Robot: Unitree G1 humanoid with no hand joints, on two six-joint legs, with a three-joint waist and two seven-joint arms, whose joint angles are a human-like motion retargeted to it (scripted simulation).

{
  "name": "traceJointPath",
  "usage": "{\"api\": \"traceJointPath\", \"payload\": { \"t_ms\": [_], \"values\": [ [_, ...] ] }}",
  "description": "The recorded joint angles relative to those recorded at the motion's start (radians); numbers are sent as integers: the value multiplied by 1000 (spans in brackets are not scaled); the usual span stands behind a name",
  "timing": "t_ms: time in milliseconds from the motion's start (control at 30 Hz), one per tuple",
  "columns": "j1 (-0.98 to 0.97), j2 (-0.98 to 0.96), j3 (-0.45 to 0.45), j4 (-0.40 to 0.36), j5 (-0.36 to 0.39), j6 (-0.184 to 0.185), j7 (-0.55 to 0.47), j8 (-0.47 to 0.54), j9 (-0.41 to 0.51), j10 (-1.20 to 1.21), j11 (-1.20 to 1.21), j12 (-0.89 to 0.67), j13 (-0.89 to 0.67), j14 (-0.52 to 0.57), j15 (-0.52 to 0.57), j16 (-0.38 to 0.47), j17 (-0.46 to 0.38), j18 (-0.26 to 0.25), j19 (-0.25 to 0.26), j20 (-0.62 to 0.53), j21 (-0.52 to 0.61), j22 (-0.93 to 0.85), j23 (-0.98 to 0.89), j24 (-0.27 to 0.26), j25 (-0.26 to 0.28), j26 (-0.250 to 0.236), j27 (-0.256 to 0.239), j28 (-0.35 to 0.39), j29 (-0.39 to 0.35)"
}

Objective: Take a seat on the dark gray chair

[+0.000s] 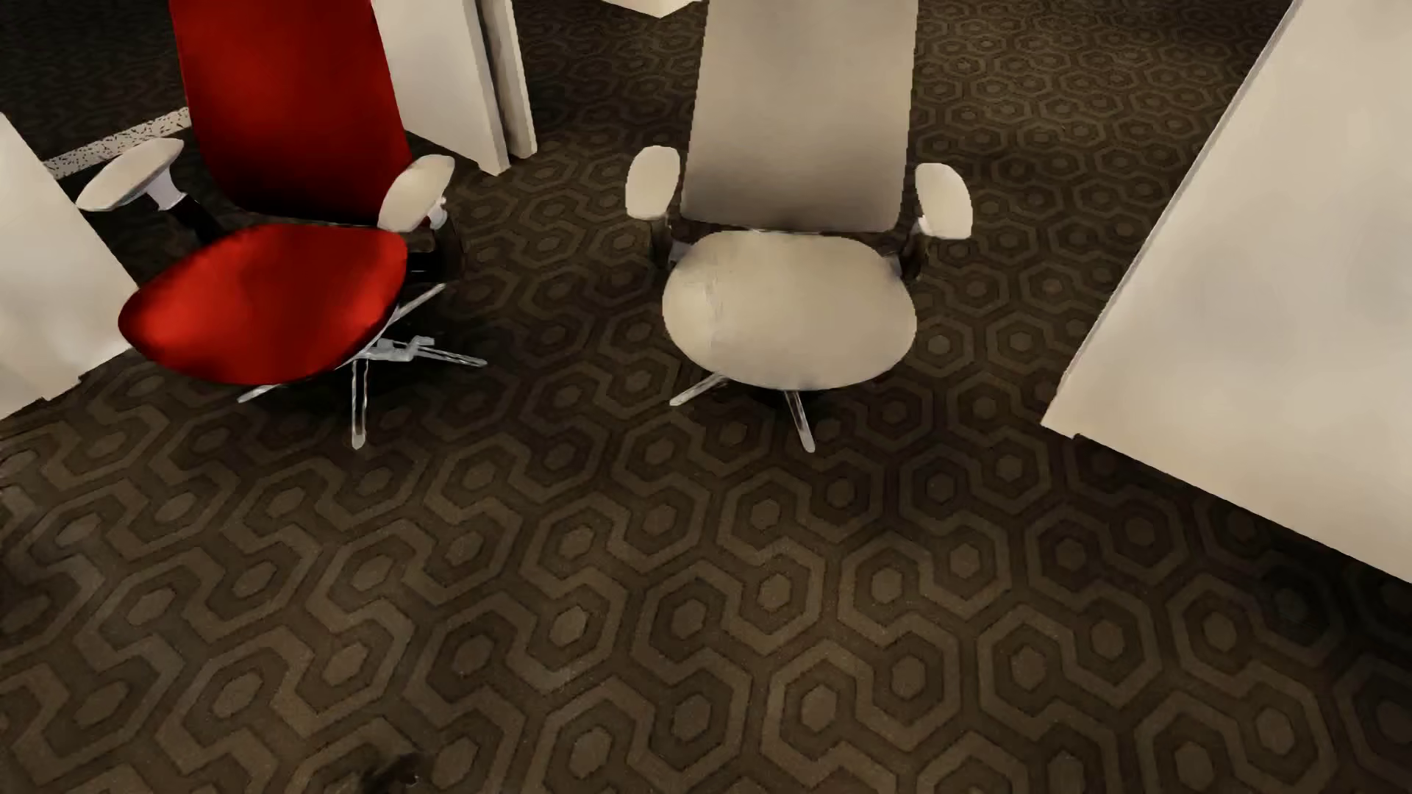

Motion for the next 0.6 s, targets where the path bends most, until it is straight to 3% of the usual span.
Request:
{"api": "traceJointPath", "payload": {
  "t_ms": [33,67,100,133,167,200,233,267,300,333,367,400,433,467,500,533,567,600],
  "values": [
    [65,-26,-11,3,-3,1,11,-8,-23,-19,-191,-30,58,-28,36,7,12,2,-23,-47,-3,-31,-20,-1,-16,-36,102,-81,35],
    [126,-26,-21,1,-1,-3,-5,-2,-11,-40,-419,-93,61,-53,68,7,23,-5,-54,-92,-23,-23,63,-5,-23,-57,-32,-11,-6],
    [226,-5,-21,6,42,-10,8,-51,17,-96,-666,-157,34,-62,152,5,31,-37,-118,-100,-56,-30,153,-51,-15,-78,-235,2,40],
    [249,-32,-27,0,43,-22,41,-102,-17,-109,-839,-170,108,-72,234,12,41,-42,-139,-72,-34,-63,191,8,-315,-2,713,77,-823],
    [279,-100,-34,-1,49,-25,47,-111,-35,-114,-839,-178,130,-81,196,8,41,-53,-156,-75,18,-63,241,64,-417,-38,535,47,-661],
    [333,-163,-42,21,80,-34,59,-139,-44,-115,-807,-157,130,-114,166,35,38,-55,-245,-63,-64,-186,226,-117,-467,96,2017,129,-2149],
    [350,-158,-66,26,73,-40,75,-134,-68,-72,-786,-125,131,-127,192,52,45,-55,-239,-41,-71,-214,250,-105,-467,26,2069,53,-2162],
    [359,-157,-77,52,73,-37,58,-136,-78,5,-692,-111,122,-140,137,56,57,-75,-233,-32,-96,-206,255,-119,-457,15,2125,24,-2198],
    [340,-145,-75,92,88,-20,53,-145,-86,124,-681,-96,102,-138,268,54,58,-82,-235,-50,-151,-191,265,-133,-468,-1,2222,3,-2245],
    [263,-172,-69,124,81,-8,65,-138,-98,335,-538,-76,102,-65,230,49,62,-83,-212,-39,-168,-140,260,-157,-451,0,2615,19,-2666],
    [187,-137,-63,164,137,44,-7,-14,-86,551,-534,-74,7,91,232,5,12,-161,-173,-75,-117,-65,168,-233,32,-4,429,45,-698],
    [94,-59,-33,191,182,22,36,-32,-75,744,-556,-41,5,306,217,5,10,-101,-250,-109,-54,-38,-12,-131,33,26,-8,-13,74],
    [-29,0,-5,181,215,17,9,-18,-65,949,-579,-9,-40,229,198,8,-11,-71,-299,-120,-19,-56,-23,-151,68,60,22,9,51],
    [-138,52,28,161,233,9,-19,6,-69,1080,-598,11,-78,133,170,0,-30,-47,-299,-100,24,-25,-27,-134,87,51,4,8,56],
    [-219,134,49,138,262,0,-78,38,-36,1143,-629,25,-144,82,151,4,-40,-72,-311,-73,63,-25,-48,-155,134,69,-1,28,52],
    [-292,213,71,122,293,-1,-107,54,-24,1149,-666,58,-200,39,120,10,-50,-90,-332,-31,124,-39,-78,-163,168,64,8,28,26],
    [-362,287,94,88,297,-10,-128,58,-30,1106,-698,105,-238,12,80,12,-55,-63,-332,-23,150,-45,-123,-167,192,87,14,63,11],
    [-407,340,112,66,284,-12,-142,72,-13,999,-705,109,-310,-4,48,9,-64,-65,-305,-7,185,-30,-160,-139,168,80,5,23,19]
  ]
}}
